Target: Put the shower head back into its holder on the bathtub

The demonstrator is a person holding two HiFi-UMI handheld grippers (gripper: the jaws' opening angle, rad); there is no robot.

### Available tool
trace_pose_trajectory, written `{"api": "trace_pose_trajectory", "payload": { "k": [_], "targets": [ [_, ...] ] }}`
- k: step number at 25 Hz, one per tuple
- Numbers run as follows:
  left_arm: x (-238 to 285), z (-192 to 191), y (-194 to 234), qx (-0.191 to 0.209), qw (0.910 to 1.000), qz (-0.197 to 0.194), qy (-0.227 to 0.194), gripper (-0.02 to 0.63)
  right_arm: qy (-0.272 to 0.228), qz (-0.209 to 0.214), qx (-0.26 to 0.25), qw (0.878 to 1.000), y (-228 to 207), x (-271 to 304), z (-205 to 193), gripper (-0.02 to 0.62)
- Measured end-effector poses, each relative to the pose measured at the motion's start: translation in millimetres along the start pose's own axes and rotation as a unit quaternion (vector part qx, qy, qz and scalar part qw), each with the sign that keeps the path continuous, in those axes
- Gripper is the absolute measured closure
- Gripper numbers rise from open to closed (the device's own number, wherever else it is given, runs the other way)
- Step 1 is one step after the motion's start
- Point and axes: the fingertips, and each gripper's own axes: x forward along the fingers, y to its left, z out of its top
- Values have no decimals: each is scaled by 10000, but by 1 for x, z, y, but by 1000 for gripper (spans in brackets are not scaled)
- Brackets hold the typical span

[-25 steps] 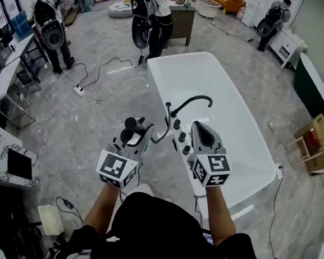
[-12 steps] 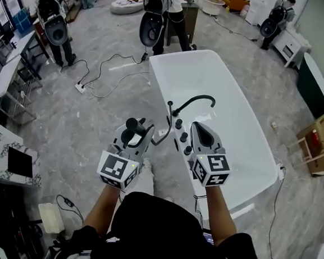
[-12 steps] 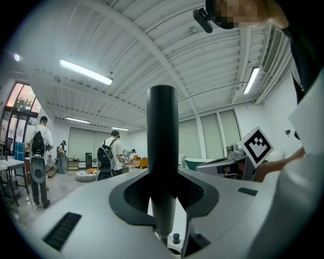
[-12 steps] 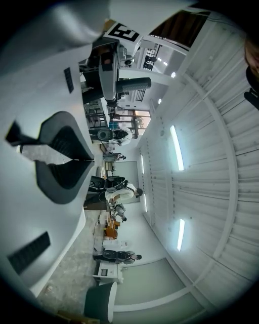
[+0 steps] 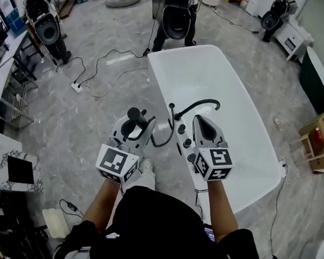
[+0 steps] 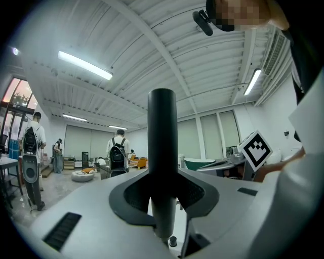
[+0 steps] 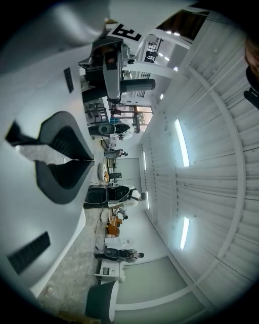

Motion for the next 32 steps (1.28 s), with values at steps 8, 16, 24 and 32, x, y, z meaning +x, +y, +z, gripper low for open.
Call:
{"api": "trace_pose_trajectory", "payload": {
  "k": [8, 16, 24, 32],
  "targets": [
    [65, 14, 68, -99, 9998, -107, -101, 479, 95, -137, -12, 9999, -22, 85, 19, 572],
    [110, 36, 126, -28, 9989, -326, -333, 479, 71, -306, -52, 9995, -29, 149, 44, 572],
    [133, 38, 176, -27, 9982, -449, -402, 479, 78, -433, 43, 9990, -29, 203, 48, 572],
    [153, 27, 214, -86, 9981, -492, -368, 479, 278, -495, 56, 9984, -25, 240, 34, 572]
  ]
}}
